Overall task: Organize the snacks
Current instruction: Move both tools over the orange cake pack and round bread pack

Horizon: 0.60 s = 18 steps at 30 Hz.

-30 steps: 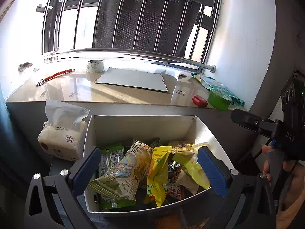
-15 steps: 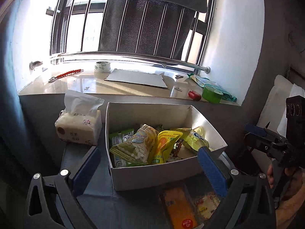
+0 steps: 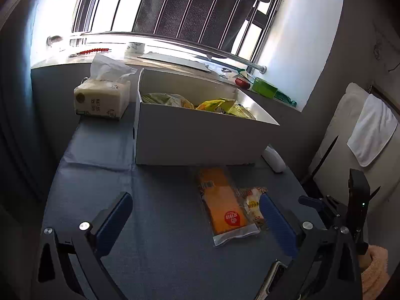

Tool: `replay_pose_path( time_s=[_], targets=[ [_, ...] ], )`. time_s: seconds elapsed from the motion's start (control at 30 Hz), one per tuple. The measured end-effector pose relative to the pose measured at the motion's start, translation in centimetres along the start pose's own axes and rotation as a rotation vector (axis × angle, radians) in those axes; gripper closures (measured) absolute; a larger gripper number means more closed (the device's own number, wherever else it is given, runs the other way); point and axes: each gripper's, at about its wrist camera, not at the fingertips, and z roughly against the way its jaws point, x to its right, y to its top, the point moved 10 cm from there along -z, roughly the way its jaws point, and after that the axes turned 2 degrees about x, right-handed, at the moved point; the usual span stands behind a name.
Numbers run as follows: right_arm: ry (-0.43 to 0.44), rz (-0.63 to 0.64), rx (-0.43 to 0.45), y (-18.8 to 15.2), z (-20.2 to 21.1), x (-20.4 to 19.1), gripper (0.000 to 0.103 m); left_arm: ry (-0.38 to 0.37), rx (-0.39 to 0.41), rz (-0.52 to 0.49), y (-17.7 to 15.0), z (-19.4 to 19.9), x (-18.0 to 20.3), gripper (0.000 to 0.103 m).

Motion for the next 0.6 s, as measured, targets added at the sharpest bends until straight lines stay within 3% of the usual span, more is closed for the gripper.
replay_pose_path(
  time_s=[0.2,0.43,0.6],
  targets=[
    [-0.116,0.175,-0.09,-1.6,-3.5,-0.4,0.0,-0.002,-0.012,0.001,-1.0,0.2,0.2,0.0],
    [-0.012,0.093,-0.109,-0.3,-5.6,-1.1,0.0,0.002,-0.029,-0.006,-1.0,-0.5,0.5,0.0],
    [0.0,0.064,-0.127,0.3,-6.8,-1.4,0.0,0.017,-0.049,-0.018,-1.3,-1.2,0.5,0.0]
  ],
)
